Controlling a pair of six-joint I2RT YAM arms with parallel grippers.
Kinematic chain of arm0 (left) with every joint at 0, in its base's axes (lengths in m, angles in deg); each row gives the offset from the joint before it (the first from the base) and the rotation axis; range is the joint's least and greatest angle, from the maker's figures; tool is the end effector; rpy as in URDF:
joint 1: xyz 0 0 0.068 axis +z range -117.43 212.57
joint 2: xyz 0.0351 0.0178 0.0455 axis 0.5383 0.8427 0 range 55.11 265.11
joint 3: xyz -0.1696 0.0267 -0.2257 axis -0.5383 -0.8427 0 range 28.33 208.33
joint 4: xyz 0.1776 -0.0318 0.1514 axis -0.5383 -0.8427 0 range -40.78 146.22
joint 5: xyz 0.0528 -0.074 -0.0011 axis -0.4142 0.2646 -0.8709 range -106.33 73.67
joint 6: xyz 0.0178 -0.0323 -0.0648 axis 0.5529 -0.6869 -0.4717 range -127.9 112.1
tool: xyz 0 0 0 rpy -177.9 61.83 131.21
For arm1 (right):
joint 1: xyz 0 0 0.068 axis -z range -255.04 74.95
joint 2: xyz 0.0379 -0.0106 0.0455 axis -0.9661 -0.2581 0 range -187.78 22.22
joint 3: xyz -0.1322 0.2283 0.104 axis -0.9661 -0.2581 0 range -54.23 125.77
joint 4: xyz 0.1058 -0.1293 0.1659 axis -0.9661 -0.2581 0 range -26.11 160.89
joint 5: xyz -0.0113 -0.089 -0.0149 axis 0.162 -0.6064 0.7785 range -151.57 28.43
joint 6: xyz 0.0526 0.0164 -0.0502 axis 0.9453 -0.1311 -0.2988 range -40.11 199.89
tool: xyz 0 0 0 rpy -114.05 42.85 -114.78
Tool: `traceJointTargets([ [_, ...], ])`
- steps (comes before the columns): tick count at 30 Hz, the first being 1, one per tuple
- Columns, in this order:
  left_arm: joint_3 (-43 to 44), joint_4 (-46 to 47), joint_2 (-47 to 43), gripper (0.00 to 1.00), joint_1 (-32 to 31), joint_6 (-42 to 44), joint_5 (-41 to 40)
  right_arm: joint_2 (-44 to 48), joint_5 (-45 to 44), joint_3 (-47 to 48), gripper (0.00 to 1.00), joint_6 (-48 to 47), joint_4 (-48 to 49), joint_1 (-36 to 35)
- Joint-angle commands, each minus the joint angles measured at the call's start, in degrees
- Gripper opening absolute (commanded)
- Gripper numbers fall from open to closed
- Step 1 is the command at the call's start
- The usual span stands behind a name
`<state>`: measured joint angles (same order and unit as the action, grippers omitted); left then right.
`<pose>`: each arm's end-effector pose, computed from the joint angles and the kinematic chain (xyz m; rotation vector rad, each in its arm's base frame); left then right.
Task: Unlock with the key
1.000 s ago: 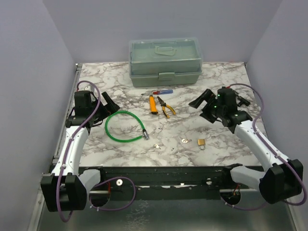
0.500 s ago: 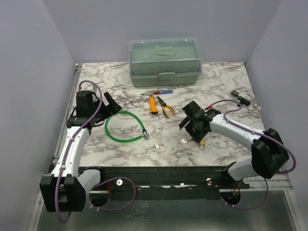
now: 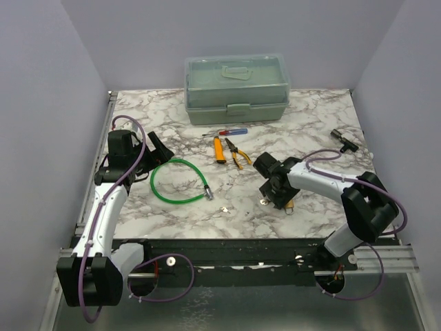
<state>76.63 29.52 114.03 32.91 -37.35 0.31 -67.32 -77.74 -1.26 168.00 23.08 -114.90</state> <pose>0.2090 -0.0168 0.2868 -0.4212 2.2176 -0.5989 0.1961 0.1411 0.1740 1.1810 2.5883 -0.0517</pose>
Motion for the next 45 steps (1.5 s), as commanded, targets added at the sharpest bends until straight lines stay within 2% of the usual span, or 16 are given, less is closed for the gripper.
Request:
traceJointTargets([
  [1,0.6,0.5,-1.4,0.93,-0.2,0.6,1.1,-2.7,-4.1,0.4,0.58,2.0,-2.2,-0.3],
  [9,0.5,0.5,-2.0,0.93,-0.2,0.7,0.8,-6.0,-7.6,2.8,0.56,2.0,-3.5,-0.3],
  [15,0.5,0.5,-2.1,0.93,-0.2,0.7,0.8,-7.7,-9.1,3.7,0.50,2.3,-4.7,-0.3],
  [22,0.5,0.5,-2.3,0.93,-0.2,0.7,0.5,-9.0,-9.0,4.2,0.33,2.5,-5.4,-0.3],
  [26,0.5,0.5,-2.5,0.93,-0.2,0.7,0.5,-9.3,-9.6,4.0,0.32,2.6,-5.2,-0.3],
  [35,0.4,0.5,-2.8,0.93,-0.2,0.8,0.3,-9.3,-10.0,2.8,0.22,1.3,-3.2,-0.3],
  [39,0.4,0.5,-2.8,0.93,-0.2,0.8,0.3,-8.5,-10.3,1.8,0.10,-0.6,-0.8,-0.3],
  [41,0.4,0.5,-2.9,0.93,-0.2,0.8,0.4,-7.9,-10.7,1.2,0.01,-1.8,0.2,-0.3],
  [45,0.5,0.6,-3.1,0.93,-1.0,0.9,1.1,-6.2,-12.5,0.5,0.00,-4.4,1.8,-0.3],
])
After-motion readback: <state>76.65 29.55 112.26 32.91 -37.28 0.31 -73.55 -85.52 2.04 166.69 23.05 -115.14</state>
